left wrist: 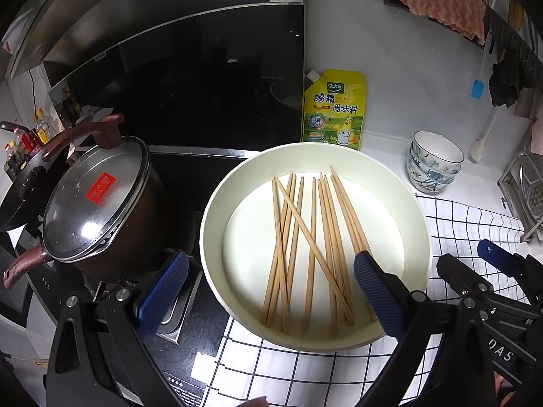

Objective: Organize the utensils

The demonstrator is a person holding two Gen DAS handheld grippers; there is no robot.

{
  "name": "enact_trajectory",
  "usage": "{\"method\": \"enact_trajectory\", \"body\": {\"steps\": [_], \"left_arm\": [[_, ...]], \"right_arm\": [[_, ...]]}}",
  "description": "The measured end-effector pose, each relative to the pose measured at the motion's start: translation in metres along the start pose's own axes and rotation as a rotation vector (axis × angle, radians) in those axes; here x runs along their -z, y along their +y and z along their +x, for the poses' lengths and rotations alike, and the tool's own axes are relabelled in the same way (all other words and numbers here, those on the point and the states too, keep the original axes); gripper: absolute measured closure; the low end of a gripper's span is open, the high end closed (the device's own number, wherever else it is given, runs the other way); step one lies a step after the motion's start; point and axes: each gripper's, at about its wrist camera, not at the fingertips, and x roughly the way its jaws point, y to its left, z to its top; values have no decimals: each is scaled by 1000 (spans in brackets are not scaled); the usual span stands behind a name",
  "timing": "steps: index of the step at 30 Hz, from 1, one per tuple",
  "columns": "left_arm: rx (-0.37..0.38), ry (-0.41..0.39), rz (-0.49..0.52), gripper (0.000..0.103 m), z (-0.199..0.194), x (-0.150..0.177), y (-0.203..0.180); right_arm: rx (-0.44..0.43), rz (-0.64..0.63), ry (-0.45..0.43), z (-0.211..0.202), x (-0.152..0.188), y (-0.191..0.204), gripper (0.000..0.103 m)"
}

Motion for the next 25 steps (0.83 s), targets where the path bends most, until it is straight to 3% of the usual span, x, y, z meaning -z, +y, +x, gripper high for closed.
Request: {"method": "enact_trajectory", "body": {"steps": [25], "left_arm": [[3,14,-15,6,0,1,3]], "right_arm": [[1,-1,1,0,2,1,33]]}}
